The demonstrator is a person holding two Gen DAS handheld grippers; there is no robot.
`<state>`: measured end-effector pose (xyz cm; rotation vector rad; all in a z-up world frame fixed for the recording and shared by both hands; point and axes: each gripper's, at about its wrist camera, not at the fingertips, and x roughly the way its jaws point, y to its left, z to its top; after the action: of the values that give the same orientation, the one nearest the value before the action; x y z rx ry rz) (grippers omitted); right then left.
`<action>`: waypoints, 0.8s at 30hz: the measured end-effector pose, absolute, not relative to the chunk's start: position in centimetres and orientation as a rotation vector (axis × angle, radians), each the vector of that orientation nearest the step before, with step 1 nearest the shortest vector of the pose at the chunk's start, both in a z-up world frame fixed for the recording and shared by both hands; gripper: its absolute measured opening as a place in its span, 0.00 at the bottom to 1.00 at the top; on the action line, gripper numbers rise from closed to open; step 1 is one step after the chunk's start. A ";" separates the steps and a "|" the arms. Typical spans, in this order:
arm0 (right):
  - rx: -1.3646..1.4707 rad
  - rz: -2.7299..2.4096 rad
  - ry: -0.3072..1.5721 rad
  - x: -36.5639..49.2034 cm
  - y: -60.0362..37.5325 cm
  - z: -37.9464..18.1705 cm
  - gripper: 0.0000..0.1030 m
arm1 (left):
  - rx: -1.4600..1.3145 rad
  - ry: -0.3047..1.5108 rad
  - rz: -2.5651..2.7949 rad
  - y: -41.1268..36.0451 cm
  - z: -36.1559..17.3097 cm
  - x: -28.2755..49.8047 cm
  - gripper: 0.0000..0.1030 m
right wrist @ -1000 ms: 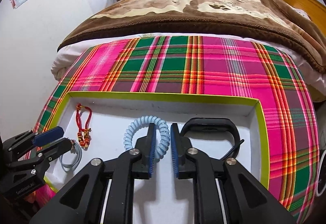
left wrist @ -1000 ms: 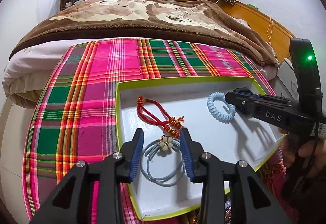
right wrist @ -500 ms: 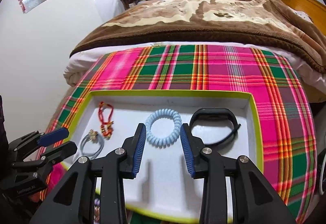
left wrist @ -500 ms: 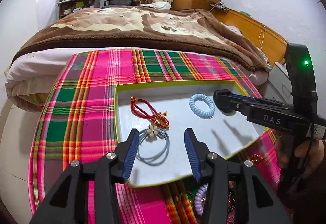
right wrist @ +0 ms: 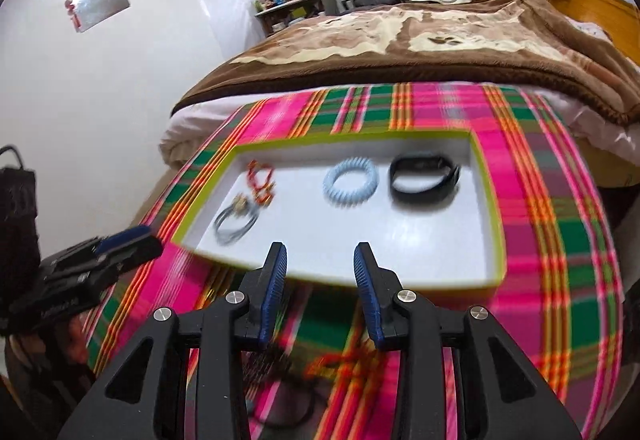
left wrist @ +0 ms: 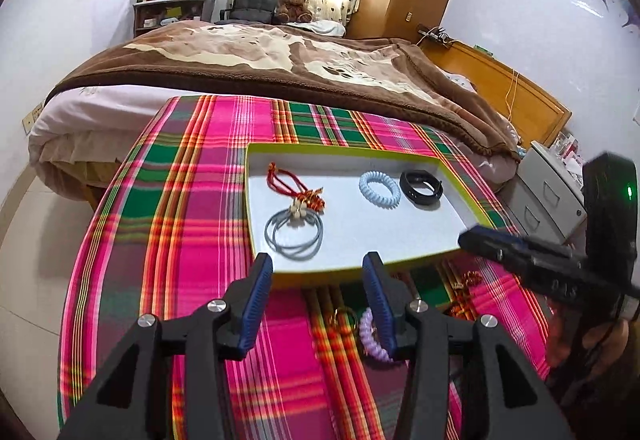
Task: Organize jewelry
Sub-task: 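Withdraw both tools from the box lid back to the jewelry, then grasp the dark beaded bracelet with the right tool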
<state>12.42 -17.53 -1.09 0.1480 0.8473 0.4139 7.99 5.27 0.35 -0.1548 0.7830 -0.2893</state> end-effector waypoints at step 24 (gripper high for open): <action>-0.018 0.500 0.914 7.8 -12.7 -5.4 0.36 | -0.205 0.797 -0.272 6.7 -1.3 3.9 0.47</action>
<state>7.80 -12.68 -5.39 -0.0177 0.9139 0.5000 3.92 6.72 -1.30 -0.2054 0.7965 -0.2723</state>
